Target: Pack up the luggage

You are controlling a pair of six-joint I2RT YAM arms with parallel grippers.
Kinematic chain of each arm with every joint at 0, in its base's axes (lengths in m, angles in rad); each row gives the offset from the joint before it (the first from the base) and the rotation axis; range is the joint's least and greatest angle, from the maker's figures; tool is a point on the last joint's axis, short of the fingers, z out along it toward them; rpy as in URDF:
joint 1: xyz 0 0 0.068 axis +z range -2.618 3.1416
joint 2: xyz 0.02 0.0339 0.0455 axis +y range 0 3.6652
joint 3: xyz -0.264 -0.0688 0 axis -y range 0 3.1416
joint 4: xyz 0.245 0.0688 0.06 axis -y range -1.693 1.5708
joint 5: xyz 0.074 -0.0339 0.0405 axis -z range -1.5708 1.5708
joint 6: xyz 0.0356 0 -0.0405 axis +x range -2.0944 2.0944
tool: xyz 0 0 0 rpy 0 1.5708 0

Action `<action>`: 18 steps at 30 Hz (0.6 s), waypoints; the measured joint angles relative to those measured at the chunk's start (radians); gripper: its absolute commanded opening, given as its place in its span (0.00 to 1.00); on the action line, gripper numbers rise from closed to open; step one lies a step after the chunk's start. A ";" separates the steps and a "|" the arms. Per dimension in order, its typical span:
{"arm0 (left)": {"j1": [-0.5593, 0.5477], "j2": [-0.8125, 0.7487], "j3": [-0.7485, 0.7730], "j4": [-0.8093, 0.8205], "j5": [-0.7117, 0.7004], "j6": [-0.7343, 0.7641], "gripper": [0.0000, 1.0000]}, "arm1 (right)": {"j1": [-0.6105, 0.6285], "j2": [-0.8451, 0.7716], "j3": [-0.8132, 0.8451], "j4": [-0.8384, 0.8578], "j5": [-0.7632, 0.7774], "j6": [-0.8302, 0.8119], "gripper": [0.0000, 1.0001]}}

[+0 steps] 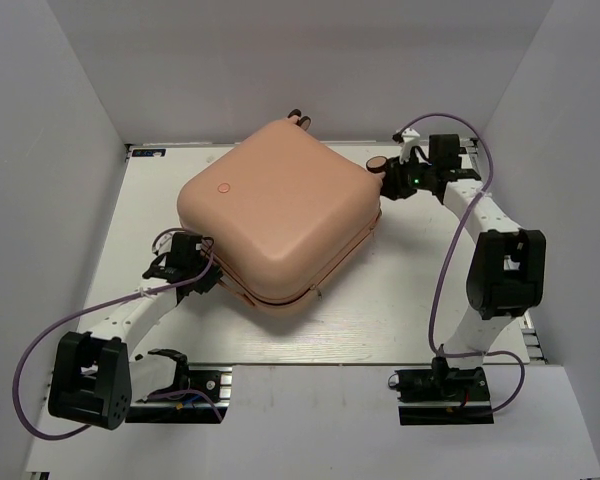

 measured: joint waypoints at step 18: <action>0.014 0.100 0.119 -0.122 0.029 0.159 0.00 | 0.046 -0.397 -0.292 -0.076 0.351 0.090 0.50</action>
